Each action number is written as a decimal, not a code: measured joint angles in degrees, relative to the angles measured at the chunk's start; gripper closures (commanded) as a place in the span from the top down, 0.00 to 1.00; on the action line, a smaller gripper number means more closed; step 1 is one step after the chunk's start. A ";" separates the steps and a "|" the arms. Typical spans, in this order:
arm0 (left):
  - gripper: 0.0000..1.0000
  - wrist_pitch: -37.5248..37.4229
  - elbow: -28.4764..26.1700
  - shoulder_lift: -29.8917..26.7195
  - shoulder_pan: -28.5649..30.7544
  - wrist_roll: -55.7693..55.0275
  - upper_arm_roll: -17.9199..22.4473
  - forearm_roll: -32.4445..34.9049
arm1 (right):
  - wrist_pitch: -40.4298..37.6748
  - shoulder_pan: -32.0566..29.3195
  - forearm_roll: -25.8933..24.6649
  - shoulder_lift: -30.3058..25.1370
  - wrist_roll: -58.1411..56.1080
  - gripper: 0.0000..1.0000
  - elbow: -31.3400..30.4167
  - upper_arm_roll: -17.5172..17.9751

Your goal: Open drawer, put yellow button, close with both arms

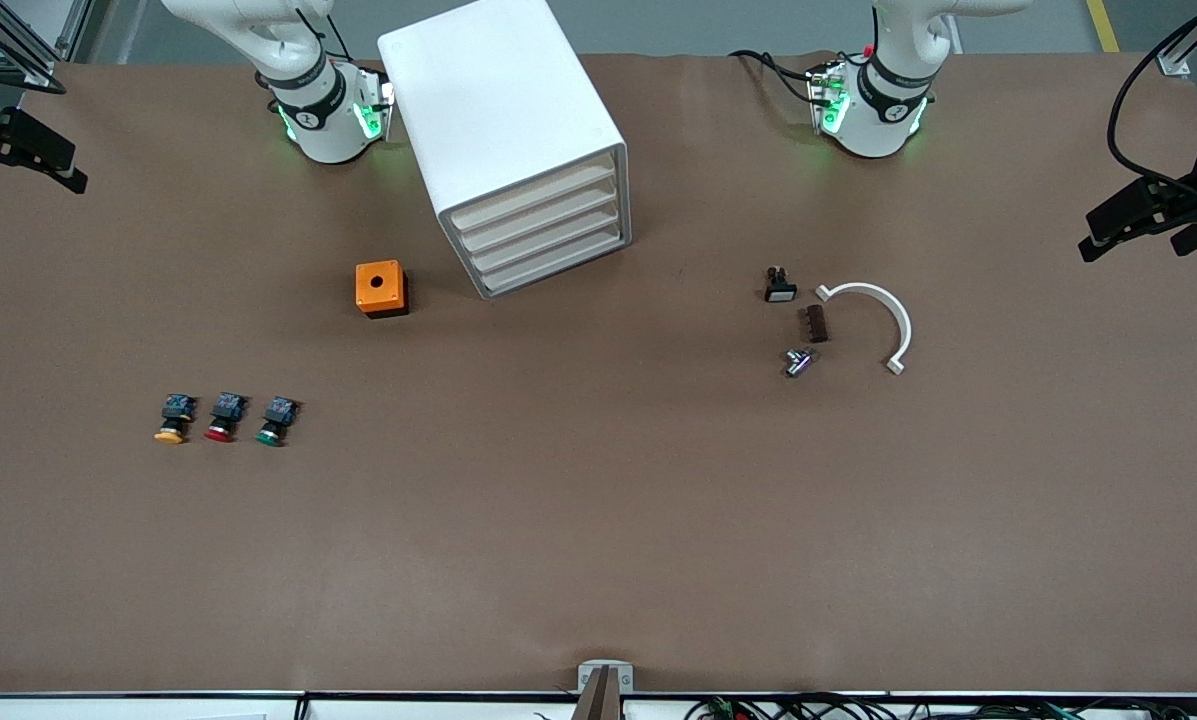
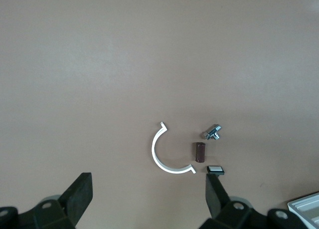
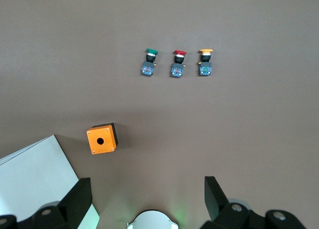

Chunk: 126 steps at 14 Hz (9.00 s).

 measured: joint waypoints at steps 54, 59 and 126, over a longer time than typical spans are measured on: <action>0.55 -16.89 10.51 51.18 -27.45 -119.87 -5.42 -65.93 | 0.99 0.00 0.31 -0.41 0.00 1.00 -1.02 -0.12; 0.55 -16.81 10.42 52.13 -30.89 -119.94 -5.41 -66.40 | 0.99 0.00 0.31 -0.42 0.00 1.00 -1.02 -0.12; 1.00 -4.25 20.77 37.41 -13.53 -48.26 -1.69 -29.40 | 0.95 0.00 0.31 -0.42 -0.88 1.00 -1.17 -0.41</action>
